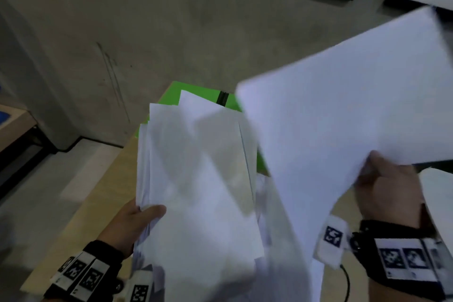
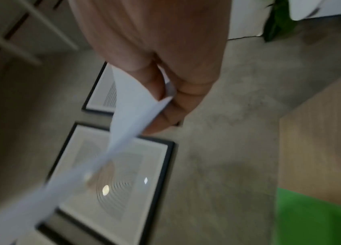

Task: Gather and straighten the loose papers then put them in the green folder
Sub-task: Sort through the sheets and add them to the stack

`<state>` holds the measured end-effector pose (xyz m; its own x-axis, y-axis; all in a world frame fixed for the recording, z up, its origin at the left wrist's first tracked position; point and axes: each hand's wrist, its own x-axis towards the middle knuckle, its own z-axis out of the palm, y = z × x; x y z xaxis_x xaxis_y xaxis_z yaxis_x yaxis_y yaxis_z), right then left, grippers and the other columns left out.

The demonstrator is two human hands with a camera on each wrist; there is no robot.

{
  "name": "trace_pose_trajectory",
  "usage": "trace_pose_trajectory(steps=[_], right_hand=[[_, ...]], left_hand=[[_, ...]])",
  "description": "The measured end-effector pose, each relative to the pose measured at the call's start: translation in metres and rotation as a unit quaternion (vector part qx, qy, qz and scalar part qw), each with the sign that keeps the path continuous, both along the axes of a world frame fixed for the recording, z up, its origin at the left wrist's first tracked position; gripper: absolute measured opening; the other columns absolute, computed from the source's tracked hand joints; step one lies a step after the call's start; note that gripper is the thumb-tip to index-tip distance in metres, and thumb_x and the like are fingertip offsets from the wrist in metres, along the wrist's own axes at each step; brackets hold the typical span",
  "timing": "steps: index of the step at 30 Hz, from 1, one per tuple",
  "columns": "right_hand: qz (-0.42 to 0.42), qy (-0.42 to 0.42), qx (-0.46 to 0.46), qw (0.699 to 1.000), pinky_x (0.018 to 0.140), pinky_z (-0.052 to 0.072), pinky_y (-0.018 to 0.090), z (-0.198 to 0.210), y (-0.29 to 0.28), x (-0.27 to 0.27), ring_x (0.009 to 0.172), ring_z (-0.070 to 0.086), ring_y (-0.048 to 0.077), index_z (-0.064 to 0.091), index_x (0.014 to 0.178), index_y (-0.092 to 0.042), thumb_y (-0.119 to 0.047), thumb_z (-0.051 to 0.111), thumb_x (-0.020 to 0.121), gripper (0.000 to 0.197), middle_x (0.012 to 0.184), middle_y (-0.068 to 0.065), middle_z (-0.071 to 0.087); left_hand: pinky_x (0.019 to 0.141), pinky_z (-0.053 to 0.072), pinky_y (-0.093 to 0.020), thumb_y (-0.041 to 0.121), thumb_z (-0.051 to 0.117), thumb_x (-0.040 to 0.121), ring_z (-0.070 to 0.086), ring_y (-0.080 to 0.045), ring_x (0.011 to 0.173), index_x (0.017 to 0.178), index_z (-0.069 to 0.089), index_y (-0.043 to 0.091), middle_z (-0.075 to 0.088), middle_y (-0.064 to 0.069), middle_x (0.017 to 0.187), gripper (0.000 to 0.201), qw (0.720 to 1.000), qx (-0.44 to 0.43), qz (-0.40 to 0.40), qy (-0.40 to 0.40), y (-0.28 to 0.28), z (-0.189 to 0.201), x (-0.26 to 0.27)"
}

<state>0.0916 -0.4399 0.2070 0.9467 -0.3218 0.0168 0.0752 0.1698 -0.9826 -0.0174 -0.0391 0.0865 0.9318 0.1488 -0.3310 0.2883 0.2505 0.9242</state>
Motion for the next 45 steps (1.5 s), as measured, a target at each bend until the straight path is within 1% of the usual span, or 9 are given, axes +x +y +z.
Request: trace_pose_trajectory(steps=[8,10,15,17,22,29,32,36,45], right_hand=[[0.128,0.061,-0.263,0.954,0.053,0.038,0.026,-0.060,0.089,-0.013,0.043,0.045,0.019,0.042,0.049,0.001,-0.003,0.053,0.086,0.039,0.046,0.018,0.045],[0.120,0.063,-0.220,0.966,0.068,0.045,0.029,-0.074,0.103,-0.013,0.066,0.061,0.013,0.060,0.076,-0.010,-0.006,0.058,0.088,0.012,0.073,0.007,0.065],[0.279,0.202,-0.019,0.939,0.098,0.050,0.040,-0.106,0.105,-0.013,0.115,0.062,0.017,0.039,0.138,-0.022,-0.016,0.082,0.069,0.081,0.129,0.001,0.062],[0.341,0.254,0.032,0.905,0.099,0.049,0.046,-0.110,0.106,-0.020,0.114,0.063,0.027,0.051,0.132,-0.011,-0.014,0.086,0.061,0.079,0.126,0.011,0.065],[0.272,0.184,-0.112,0.938,0.068,0.055,0.031,-0.092,0.110,-0.020,0.074,0.072,0.017,0.069,0.081,-0.007,-0.002,0.076,0.074,0.011,0.073,-0.001,0.074],[0.132,0.026,-0.220,0.966,0.063,0.053,0.035,-0.063,0.117,-0.033,0.056,0.064,0.018,0.064,0.061,-0.001,-0.028,0.081,0.072,0.034,0.056,0.007,0.067],[0.215,0.031,-0.219,0.951,0.079,0.057,0.033,-0.063,0.112,-0.035,0.085,0.072,0.013,0.073,0.086,-0.017,-0.058,0.084,0.055,0.053,0.085,-0.002,0.077],[0.238,-0.010,-0.098,0.966,0.074,0.056,0.027,-0.056,0.115,-0.034,0.088,0.073,0.016,0.072,0.095,-0.013,-0.019,0.086,0.056,0.041,0.092,0.002,0.078],[0.164,-0.093,-0.092,0.978,0.069,0.056,0.032,-0.028,0.136,-0.045,0.073,0.069,0.018,0.067,0.084,0.004,-0.015,0.079,0.061,0.032,0.082,0.016,0.073]], left_hand=[[0.061,0.060,-0.031,0.045,0.093,0.030,0.073,-0.033,0.081,0.090,0.078,0.008,0.075,-0.023,0.096,0.072,0.998,-0.028,-0.054,-0.008,-0.007,0.003,0.005],[0.062,0.059,-0.031,0.031,0.088,0.044,0.074,-0.031,0.081,0.087,0.079,0.008,0.075,-0.024,0.096,0.049,0.997,-0.035,-0.063,0.015,-0.008,0.007,0.005],[0.069,0.057,-0.033,0.045,0.083,0.063,0.074,-0.023,0.080,0.090,0.078,0.016,0.077,-0.014,0.095,0.041,0.993,-0.023,-0.101,0.049,-0.014,0.024,0.001],[0.063,0.046,-0.019,0.047,0.055,0.090,0.069,-0.005,0.067,0.088,0.067,0.027,0.077,0.008,0.077,0.023,0.992,0.038,-0.097,0.072,-0.017,0.035,0.001],[0.059,0.047,-0.005,0.092,0.053,0.045,0.068,0.008,0.070,0.098,0.069,0.024,0.074,0.025,0.079,0.087,0.975,0.155,-0.153,-0.046,-0.019,0.050,0.004],[0.075,0.031,0.013,0.089,0.059,0.041,0.045,0.039,0.087,0.080,0.064,0.061,0.051,0.061,0.081,0.048,0.953,0.221,0.038,-0.205,-0.043,0.085,0.014],[0.076,0.041,0.005,0.039,0.075,0.064,0.056,0.028,0.093,0.092,0.060,0.069,0.062,0.048,0.092,0.044,0.940,0.197,0.035,-0.275,-0.044,0.088,0.023],[0.068,0.047,-0.001,0.001,0.080,0.068,0.062,0.018,0.080,0.107,0.060,0.032,0.068,0.011,0.094,0.054,0.936,0.167,0.074,-0.301,-0.038,0.081,0.036],[0.089,0.051,-0.025,0.044,0.079,0.049,0.061,-0.022,0.101,0.105,0.050,0.047,0.057,-0.011,0.118,0.063,0.932,0.159,0.163,-0.283,-0.039,0.094,0.042]])
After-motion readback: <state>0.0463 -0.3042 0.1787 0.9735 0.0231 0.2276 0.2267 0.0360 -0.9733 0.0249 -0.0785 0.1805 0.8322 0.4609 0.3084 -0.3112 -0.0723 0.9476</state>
